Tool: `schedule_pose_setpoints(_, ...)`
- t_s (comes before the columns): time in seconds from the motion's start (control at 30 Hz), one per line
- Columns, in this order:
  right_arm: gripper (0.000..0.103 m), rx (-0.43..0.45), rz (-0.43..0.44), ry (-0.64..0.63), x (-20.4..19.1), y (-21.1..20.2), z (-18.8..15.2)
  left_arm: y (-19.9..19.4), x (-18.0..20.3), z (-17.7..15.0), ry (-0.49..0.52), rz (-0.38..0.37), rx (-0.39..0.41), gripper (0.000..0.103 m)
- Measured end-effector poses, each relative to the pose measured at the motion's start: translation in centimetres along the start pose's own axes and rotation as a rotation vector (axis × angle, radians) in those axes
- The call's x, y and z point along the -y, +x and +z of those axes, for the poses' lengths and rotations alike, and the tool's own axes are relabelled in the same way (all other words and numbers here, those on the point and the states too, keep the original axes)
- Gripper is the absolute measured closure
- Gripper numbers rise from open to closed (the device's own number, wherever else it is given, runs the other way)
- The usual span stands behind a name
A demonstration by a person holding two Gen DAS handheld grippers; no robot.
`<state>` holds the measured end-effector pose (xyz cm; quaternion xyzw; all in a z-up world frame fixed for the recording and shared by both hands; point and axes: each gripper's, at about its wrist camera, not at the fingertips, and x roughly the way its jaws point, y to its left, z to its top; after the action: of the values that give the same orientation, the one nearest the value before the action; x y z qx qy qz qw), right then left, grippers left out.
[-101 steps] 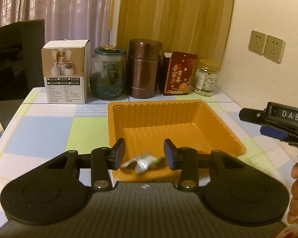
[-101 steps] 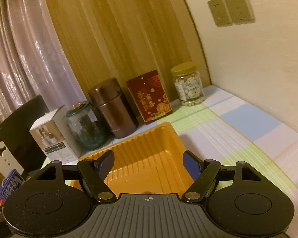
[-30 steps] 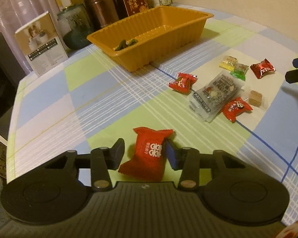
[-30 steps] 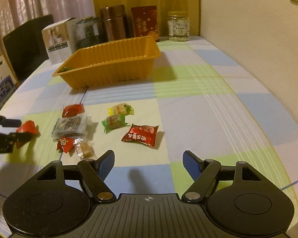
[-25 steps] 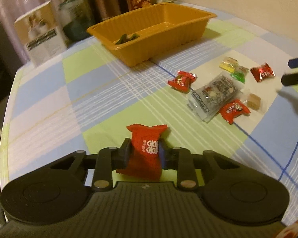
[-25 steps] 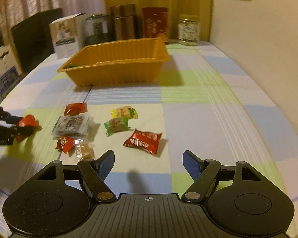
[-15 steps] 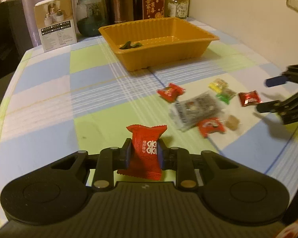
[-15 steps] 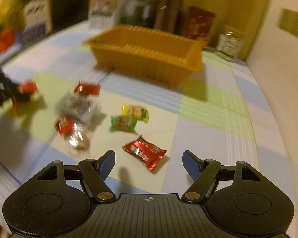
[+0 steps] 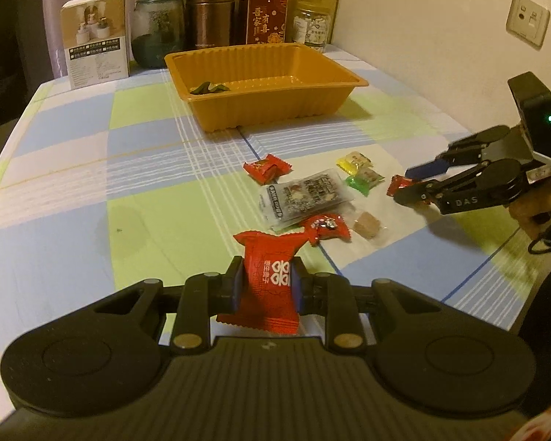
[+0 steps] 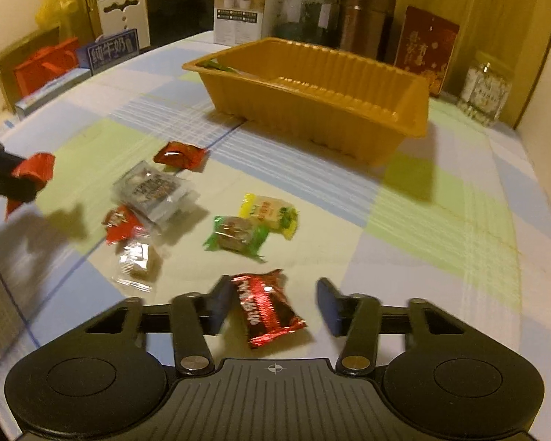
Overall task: Organize snacks
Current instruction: 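Grasp the dark red wrapped candy with the right tool, then drop the red candy into the tray with the left tool while the right carries its candy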
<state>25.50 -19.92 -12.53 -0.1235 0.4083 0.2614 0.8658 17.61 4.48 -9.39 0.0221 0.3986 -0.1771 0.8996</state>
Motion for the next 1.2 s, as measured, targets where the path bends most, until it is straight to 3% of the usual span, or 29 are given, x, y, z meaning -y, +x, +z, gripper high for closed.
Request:
schedule_pose_setpoints(0.03, 0.077, -0.009, -0.005, 0.012, -0.3, -0.1, 0.1, -0.1, 0.1, -0.1, -0.009, -0.004, -0.003, 0.08)
schedule_pose_setpoints(0.2, 0.077, -0.018, -0.044, 0.164, -1.0, -0.9, -0.3, -0.9, 0.7, -0.5, -0.042, -0.002, -0.017, 0.08)
schedule_pose_setpoints(0.5, 0.077, 0.062, -0.093, 0.353, -3.2, -6.1, -0.2, -2.9, 2.4, 0.1, -0.086, 0.016, -0.004, 0.08)
schedule_pose_setpoints(0.8, 0.077, 0.121, -0.109, 0.427, -5.4, -10.8, 1.1, -5.0, 3.0, 1.5, -0.125, 0.044, 0.004, 0.08)
schedule_pose_setpoints(1.2, 0.077, 0.143, -0.117, 0.458, -6.1, -12.3, 2.2, -5.2, 3.6, 3.3, -0.148, 0.051, 0.0, 0.08)
